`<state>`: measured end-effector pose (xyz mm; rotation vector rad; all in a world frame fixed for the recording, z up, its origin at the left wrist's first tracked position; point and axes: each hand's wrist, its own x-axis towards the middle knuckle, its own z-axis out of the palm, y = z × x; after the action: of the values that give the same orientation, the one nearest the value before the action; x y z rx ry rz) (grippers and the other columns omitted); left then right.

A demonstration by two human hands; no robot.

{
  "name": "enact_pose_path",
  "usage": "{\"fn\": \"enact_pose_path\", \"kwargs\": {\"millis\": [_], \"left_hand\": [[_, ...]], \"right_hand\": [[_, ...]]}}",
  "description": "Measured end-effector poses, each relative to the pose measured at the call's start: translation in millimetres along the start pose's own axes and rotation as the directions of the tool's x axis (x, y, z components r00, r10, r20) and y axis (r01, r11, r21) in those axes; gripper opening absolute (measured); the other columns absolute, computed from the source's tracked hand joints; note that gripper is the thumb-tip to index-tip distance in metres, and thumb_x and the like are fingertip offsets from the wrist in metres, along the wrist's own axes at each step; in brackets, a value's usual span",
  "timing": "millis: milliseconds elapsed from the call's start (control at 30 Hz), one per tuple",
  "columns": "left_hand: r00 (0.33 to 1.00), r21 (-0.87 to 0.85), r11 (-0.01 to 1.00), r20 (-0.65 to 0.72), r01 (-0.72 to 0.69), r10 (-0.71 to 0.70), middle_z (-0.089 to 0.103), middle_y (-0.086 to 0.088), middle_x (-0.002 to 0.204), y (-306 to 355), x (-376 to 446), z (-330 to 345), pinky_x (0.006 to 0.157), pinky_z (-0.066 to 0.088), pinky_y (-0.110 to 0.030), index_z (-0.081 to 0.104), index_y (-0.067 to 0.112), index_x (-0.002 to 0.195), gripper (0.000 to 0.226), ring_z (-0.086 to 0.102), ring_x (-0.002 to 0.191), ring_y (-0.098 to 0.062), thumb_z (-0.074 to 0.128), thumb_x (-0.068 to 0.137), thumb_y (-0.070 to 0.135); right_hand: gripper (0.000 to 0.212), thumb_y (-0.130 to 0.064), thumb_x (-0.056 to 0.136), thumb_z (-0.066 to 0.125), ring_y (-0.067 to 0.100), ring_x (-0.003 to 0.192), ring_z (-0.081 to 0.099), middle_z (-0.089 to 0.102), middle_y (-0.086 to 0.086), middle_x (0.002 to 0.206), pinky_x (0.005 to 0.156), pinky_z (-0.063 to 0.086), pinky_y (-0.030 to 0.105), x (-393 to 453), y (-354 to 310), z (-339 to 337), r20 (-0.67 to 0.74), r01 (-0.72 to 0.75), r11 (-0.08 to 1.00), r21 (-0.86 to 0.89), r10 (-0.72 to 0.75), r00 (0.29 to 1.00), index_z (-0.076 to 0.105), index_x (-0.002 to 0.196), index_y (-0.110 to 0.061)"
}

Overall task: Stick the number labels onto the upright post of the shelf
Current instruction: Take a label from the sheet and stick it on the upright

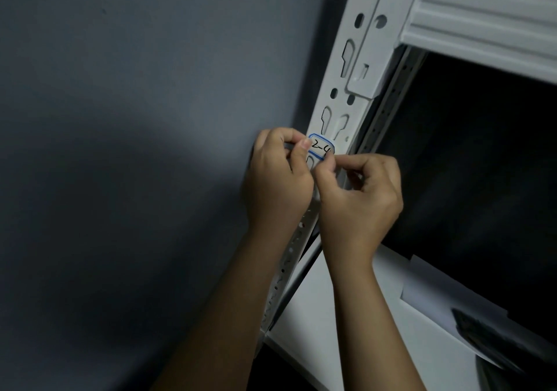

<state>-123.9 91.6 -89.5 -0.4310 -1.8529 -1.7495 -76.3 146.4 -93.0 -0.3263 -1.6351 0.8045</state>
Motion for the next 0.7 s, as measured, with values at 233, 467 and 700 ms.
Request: {"fn": "enact_pose_path", "kwargs": {"millis": [233,467,700], "left_hand": [[1.000,0.019,1.000,0.002,-0.001,0.001,0.050,0.011,0.093,-0.8,-0.2,-0.2,0.067,0.050,-0.031,0.055,0.024,0.082,0.008,0.060,0.080,-0.018,0.054,0.090,0.024],[0.999,0.045,0.998,-0.012,-0.034,0.035,0.049,0.011,0.092,-1.2,-0.5,0.0,0.065,0.048,-0.031,0.055,0.022,0.083,0.010,0.059,0.081,-0.017,0.055,0.092,0.019],[0.999,0.038,0.998,-0.026,-0.046,0.047,0.047,0.015,0.089,1.1,-1.4,-0.5,0.066,0.050,-0.036,0.052,0.027,0.081,0.012,0.059,0.080,-0.015,0.055,0.090,0.020]], "right_hand": [[0.011,-0.019,0.077,0.070,0.005,0.072,0.049,0.052,-0.006,0.081,0.058,0.039,0.011,-0.1,0.9,0.2,0.002,0.051,0.998,-0.031,-0.051,0.999,0.064,0.071,-0.013],[0.012,-0.021,0.076,0.068,0.005,0.070,0.048,0.055,-0.004,0.078,0.059,0.036,0.013,1.4,2.3,1.2,0.001,0.096,0.991,-0.089,-0.096,0.995,0.065,0.071,-0.011],[0.018,-0.028,0.076,0.066,0.018,0.077,0.052,0.048,-0.004,0.081,0.080,0.051,0.059,3.1,1.5,2.1,-0.012,0.145,0.981,-0.130,-0.147,0.989,0.060,0.069,-0.013]]}}
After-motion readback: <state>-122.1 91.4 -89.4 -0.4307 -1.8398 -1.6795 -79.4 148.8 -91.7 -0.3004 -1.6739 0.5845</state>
